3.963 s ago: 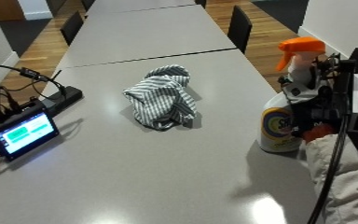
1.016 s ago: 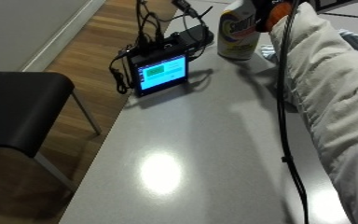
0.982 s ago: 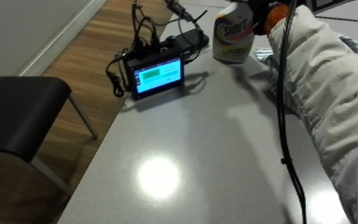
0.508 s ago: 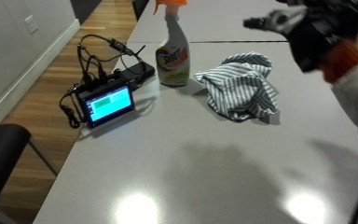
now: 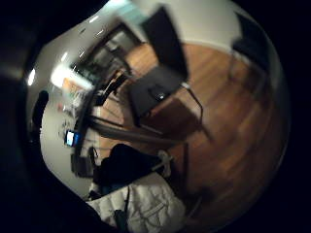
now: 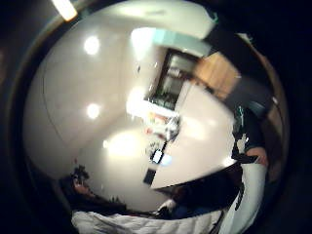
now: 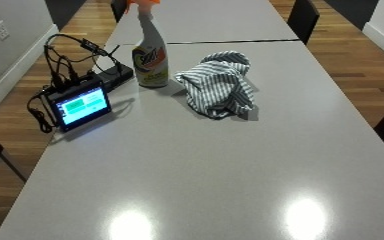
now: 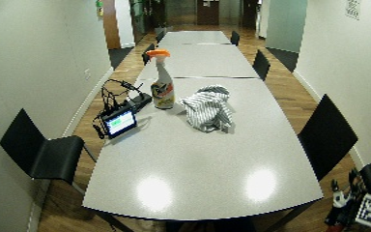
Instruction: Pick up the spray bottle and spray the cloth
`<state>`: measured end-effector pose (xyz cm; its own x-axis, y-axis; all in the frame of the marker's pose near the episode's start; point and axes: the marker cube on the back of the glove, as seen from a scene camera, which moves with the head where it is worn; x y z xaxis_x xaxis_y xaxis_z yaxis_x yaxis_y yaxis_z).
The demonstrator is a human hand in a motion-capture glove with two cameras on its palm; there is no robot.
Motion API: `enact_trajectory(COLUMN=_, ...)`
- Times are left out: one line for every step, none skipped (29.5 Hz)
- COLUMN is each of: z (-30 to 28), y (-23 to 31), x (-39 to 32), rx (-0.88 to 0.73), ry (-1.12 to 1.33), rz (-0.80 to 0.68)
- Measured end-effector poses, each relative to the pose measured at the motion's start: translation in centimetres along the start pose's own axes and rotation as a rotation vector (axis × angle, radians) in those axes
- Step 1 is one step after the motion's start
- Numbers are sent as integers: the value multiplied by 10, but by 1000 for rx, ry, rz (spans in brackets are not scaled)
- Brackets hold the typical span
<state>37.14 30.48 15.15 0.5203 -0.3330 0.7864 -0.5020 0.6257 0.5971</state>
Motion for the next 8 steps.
enact_trajectory(z=-6, y=11, x=13, rx=31, ry=-57, rz=29)
enact_trajectory(z=-10, y=16, x=22, rx=48, ry=-81, rz=42)
enact_trajectory(z=-12, y=19, x=26, rx=56, ry=-88, rz=48)
enact_trajectory(z=-13, y=20, x=28, rx=59, ry=-89, rz=50)
enact_trajectory(z=-13, y=20, x=28, rx=59, ry=-90, rz=50)
enact_trajectory(z=-13, y=20, x=28, rx=60, ry=-90, rz=50)
enact_trajectory(z=-13, y=20, x=28, rx=60, ry=-90, rz=50)
enact_trajectory(z=-13, y=20, x=28, rx=60, ry=-90, rz=50)
